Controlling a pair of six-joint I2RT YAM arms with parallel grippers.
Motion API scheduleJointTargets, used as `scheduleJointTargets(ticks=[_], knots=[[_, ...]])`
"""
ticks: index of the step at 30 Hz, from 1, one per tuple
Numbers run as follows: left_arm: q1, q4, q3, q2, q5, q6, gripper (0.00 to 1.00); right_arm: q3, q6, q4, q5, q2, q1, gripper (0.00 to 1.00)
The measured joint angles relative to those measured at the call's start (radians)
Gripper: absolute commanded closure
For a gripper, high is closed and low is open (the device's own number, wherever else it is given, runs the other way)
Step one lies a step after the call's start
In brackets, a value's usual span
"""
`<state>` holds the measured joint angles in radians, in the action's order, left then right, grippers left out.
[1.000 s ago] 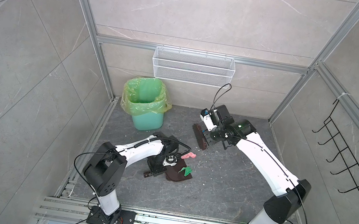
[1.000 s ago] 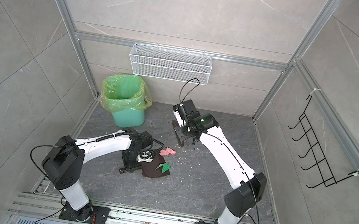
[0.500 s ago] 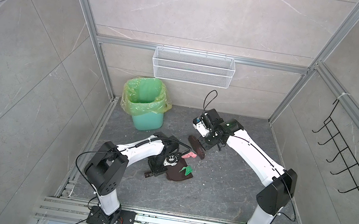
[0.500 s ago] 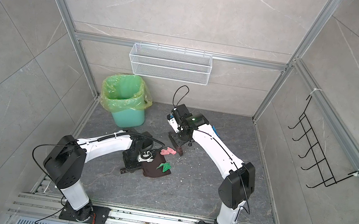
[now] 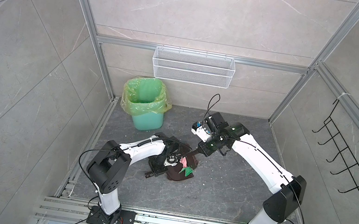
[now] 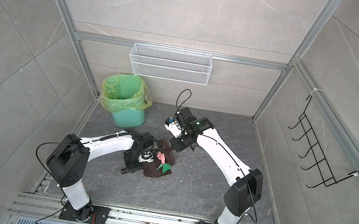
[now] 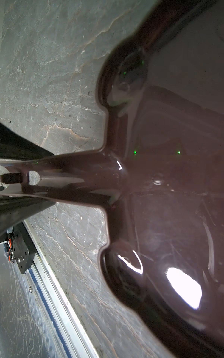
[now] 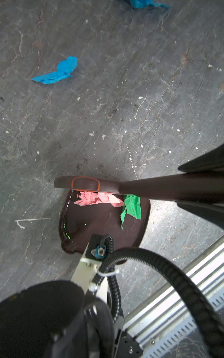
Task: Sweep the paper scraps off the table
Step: 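Push the pink and green scraps onto the dustpan with the right brush, then lift the loaded dustpan with the left gripper and carry it over the green bin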
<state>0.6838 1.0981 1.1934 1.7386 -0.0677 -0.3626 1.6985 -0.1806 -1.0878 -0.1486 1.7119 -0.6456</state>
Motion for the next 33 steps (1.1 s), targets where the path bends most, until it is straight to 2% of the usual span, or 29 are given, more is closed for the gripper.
scheduleJointTargets(ticks=[9, 21, 33], knots=[[-0.001, -0.013, -0.01, -0.001, 0.006, 0.0, 1.0, -0.006, 0.005, -0.003, -0.018, -0.031, 0.0, 1.0], [-0.004, -0.092, -0.041, -0.017, 0.043, 0.023, 1.0, -0.055, 0.054, 0.027, 0.124, -0.108, 0.006, 1.0], [-0.004, -0.168, -0.076, -0.098, 0.044, 0.038, 1.0, -0.111, 0.146, 0.105, 0.258, -0.175, 0.137, 1.0]])
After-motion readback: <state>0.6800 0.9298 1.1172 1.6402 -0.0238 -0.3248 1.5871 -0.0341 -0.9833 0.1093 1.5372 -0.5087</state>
